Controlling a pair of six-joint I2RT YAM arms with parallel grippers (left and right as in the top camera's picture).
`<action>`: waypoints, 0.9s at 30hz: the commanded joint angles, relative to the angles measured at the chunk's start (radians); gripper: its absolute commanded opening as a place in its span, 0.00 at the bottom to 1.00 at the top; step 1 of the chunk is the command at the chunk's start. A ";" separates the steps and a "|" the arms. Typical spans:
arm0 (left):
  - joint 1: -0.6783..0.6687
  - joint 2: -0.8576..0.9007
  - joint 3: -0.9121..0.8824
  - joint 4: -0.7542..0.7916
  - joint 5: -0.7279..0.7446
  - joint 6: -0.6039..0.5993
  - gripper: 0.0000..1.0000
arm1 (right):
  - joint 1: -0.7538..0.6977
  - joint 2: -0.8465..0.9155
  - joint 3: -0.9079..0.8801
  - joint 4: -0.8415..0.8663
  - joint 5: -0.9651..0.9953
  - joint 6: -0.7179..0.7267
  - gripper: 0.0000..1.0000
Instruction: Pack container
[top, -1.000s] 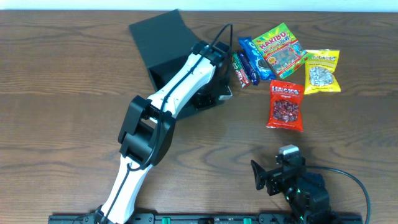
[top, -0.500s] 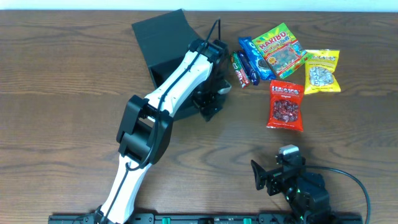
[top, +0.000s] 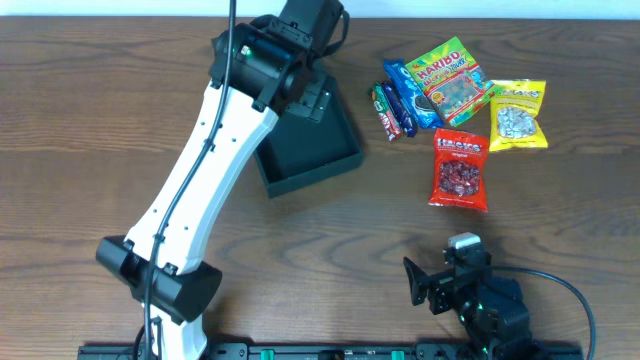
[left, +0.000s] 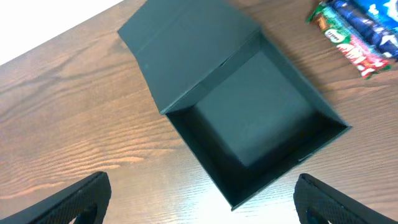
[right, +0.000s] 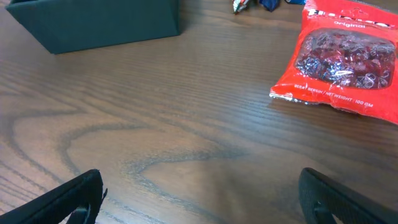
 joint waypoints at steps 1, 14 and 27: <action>0.018 0.061 -0.012 -0.019 -0.016 -0.075 0.95 | 0.009 -0.006 -0.009 -0.002 0.005 -0.018 0.99; 0.217 0.087 -0.374 0.127 0.160 -0.578 0.95 | 0.009 -0.006 -0.009 -0.002 0.005 -0.018 0.99; 0.217 0.087 -0.708 0.406 0.188 -0.700 0.22 | 0.009 -0.006 -0.009 -0.002 0.005 -0.018 0.99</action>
